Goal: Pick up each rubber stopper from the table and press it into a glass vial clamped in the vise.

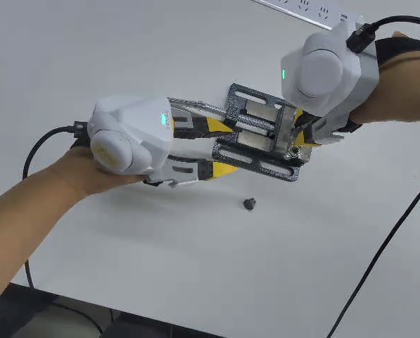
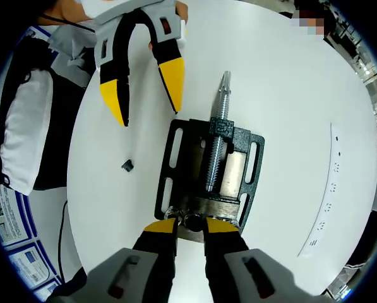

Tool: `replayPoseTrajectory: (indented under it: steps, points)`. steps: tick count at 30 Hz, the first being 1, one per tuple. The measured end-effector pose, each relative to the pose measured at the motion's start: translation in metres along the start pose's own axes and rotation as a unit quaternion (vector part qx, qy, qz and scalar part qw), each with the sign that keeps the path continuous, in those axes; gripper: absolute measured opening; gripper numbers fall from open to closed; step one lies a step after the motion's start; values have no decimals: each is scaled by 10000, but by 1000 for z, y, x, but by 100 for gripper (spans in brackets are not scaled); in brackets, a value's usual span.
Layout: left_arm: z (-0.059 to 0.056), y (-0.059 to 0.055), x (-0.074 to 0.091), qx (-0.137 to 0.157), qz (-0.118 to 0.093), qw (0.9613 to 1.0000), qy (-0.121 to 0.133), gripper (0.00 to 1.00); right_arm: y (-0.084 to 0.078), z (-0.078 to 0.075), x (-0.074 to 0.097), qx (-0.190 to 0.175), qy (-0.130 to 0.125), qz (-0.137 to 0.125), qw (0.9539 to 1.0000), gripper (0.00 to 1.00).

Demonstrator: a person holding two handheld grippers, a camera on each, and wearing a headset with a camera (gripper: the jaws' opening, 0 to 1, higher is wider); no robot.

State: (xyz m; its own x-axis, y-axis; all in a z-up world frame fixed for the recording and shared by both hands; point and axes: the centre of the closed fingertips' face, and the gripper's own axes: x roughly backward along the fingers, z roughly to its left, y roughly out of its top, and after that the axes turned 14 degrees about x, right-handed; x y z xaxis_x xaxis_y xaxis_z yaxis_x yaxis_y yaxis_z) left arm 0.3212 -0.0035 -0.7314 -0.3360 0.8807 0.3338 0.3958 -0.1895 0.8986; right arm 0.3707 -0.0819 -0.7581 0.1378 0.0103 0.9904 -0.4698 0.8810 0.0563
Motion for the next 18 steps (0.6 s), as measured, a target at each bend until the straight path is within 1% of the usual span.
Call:
replayPoseTrajectory:
  steps: [2,3,5,8,11,18]
  points:
    - [0,0,0,0,4,10000,3,27,0,1,0,79,68,49,9999,16]
    - [0,0,0,3,6,10000,3,27,0,2,0,177,139,96,9997,16]
    - [0,0,0,13,9,10000,8,27,0,3,-1,234,255,152,9993,17]
    - [-1,0,0,17,19,10000,9,27,0,3,-3,385,360,232,9983,17]
    - [-1,0,0,22,22,10000,10,27,0,3,-4,495,422,278,9975,16]
    - [0,-1,2,37,32,10000,42,27,-2,0,-3,654,386,273,9967,9]
